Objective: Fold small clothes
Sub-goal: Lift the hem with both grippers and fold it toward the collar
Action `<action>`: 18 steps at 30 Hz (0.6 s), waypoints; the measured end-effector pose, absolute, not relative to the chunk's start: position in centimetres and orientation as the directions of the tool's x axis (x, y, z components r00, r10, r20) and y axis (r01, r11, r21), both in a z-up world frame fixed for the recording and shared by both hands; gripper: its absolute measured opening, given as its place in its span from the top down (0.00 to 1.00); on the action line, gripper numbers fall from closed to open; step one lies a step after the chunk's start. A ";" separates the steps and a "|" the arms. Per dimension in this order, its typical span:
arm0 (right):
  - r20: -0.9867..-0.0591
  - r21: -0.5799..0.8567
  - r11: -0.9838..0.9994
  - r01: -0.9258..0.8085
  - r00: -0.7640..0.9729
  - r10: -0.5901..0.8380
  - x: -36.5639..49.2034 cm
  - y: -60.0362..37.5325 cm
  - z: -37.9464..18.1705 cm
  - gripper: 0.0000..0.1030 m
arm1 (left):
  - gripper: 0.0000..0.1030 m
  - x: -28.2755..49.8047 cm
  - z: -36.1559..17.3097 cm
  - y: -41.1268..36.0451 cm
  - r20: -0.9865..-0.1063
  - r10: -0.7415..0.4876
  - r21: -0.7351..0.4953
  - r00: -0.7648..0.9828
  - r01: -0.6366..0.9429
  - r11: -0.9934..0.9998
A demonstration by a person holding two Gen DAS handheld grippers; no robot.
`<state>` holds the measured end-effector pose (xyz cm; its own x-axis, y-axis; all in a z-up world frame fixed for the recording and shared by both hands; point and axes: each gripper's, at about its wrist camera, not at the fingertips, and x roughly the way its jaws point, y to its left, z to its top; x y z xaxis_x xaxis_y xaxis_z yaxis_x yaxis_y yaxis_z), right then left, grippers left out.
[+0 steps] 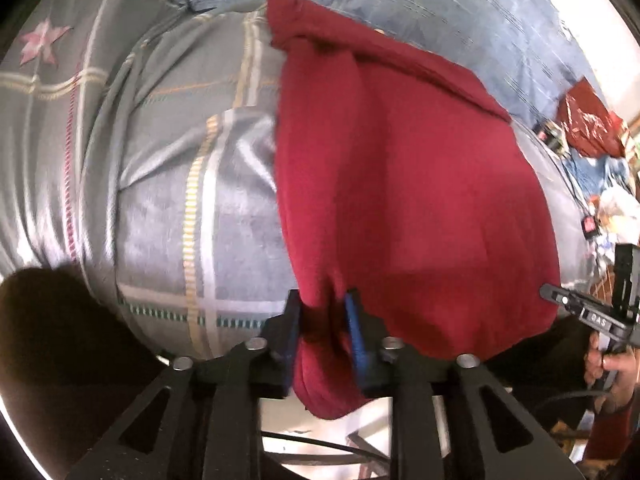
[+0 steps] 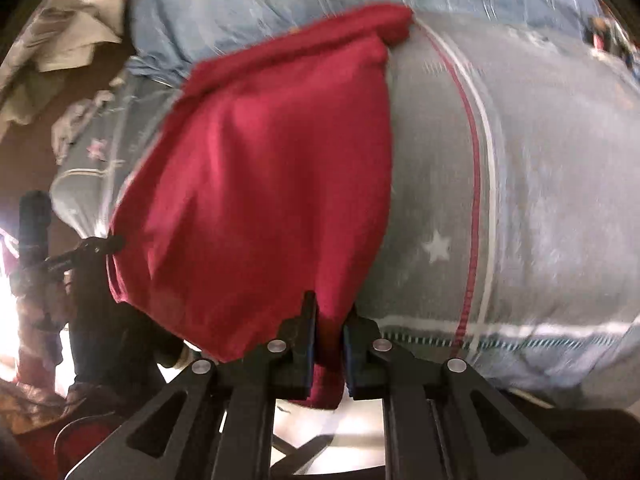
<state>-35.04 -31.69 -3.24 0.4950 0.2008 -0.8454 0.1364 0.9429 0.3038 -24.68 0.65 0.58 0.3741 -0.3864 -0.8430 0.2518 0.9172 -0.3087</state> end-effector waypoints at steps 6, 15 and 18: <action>-0.850 0.314 0.942 0.116 0.477 0.225 -34.3 -31.2 -3.5 0.66 | 0.54 -25.3 -0.3 0.8 -0.838 -0.393 -0.325 0.379 0.232 0.917; -0.843 0.294 0.953 0.078 0.491 0.220 -34.1 -29.9 -3.2 0.90 | 0.86 -26.5 -0.2 0.2 -0.847 -0.383 -0.284 0.369 0.296 0.912; -0.823 0.319 0.946 0.060 0.513 0.245 -34.2 -29.9 -2.6 0.90 | 0.86 -26.4 0.5 0.4 -0.838 -0.401 -0.298 0.371 0.306 0.904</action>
<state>-34.24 -29.91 -2.64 0.5125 0.2449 -0.8230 0.0598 0.9460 0.3187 -26.37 0.45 0.50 0.3707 -0.4013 -0.8376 0.3060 0.9043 -0.2978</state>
